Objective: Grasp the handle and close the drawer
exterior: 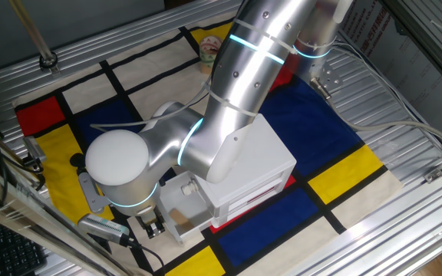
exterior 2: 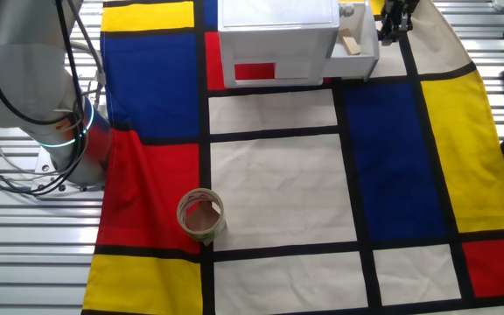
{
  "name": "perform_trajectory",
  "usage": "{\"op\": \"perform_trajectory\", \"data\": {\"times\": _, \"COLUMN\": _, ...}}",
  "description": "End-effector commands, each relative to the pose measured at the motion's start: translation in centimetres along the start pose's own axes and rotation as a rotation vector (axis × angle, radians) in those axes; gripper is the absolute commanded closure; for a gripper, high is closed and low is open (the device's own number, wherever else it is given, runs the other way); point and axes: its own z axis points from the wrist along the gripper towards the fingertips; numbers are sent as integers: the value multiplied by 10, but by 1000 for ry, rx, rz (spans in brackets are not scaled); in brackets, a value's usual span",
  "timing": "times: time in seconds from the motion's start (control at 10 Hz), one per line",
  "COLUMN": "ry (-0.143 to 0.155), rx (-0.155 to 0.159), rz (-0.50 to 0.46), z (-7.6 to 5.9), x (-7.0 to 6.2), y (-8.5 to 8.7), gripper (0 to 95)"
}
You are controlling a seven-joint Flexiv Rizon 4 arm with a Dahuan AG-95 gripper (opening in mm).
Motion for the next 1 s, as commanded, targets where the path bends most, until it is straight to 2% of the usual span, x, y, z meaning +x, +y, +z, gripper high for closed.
{"op": "perform_trajectory", "data": {"times": 0.1, "ry": -3, "rx": 2, "rz": -2, "z": 0, "x": 1, "y": -1, "gripper": 950}}
{"op": "perform_trajectory", "data": {"times": 0.6, "ry": 2, "rx": -3, "rz": -18, "z": 0, "x": 1, "y": -1, "gripper": 950}}
{"op": "perform_trajectory", "data": {"times": 1.0, "ry": 7, "rx": -18, "rz": -76, "z": 0, "x": 1, "y": -1, "gripper": 950}}
